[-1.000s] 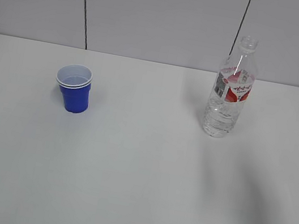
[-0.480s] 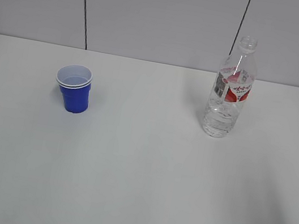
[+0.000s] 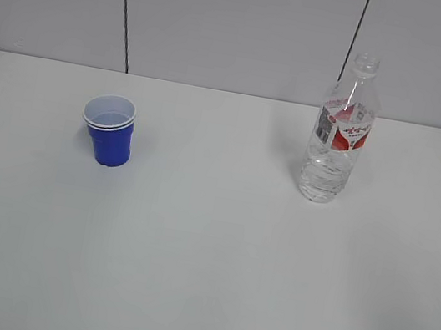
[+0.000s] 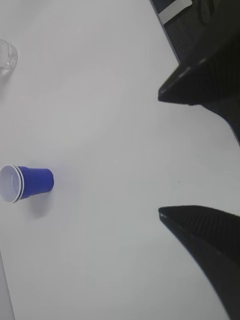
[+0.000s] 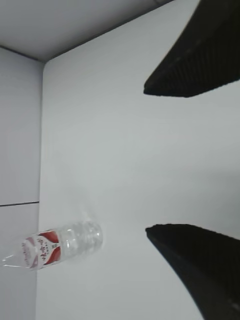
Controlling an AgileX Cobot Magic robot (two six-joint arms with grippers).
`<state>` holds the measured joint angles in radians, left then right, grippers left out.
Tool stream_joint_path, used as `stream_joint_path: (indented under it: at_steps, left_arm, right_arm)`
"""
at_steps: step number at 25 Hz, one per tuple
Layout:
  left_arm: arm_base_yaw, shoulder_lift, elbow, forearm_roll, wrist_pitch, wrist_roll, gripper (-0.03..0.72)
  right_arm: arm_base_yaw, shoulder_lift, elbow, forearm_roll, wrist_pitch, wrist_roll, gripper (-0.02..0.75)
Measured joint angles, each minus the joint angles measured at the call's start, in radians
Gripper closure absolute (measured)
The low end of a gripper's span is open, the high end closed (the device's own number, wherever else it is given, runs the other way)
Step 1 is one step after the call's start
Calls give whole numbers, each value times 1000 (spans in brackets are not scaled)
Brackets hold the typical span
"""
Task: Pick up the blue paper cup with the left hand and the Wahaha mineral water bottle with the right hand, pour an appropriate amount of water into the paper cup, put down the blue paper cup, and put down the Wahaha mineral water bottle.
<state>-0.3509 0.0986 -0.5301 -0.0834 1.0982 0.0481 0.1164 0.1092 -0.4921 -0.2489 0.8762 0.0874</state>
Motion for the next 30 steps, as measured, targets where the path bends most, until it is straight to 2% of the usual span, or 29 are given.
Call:
stream_joint_path:
  at_steps: [3,12,21,30]
  left_arm:
    - [0,0,0,0,0,0,208]
    - [0,0,0,-2,0,0,209]
    - [0,0,0,-2,0,0,209]
    - [0,0,0,-2,0,0,209]
  right_arm:
    - [0,-83,-23,15,98,-35,149]
    - [0,-126,-32,160,183,-191,149]
    - [0,-126,-9,167,266,-242,149]
    - [0,-126,-8,168,266,-246,149]
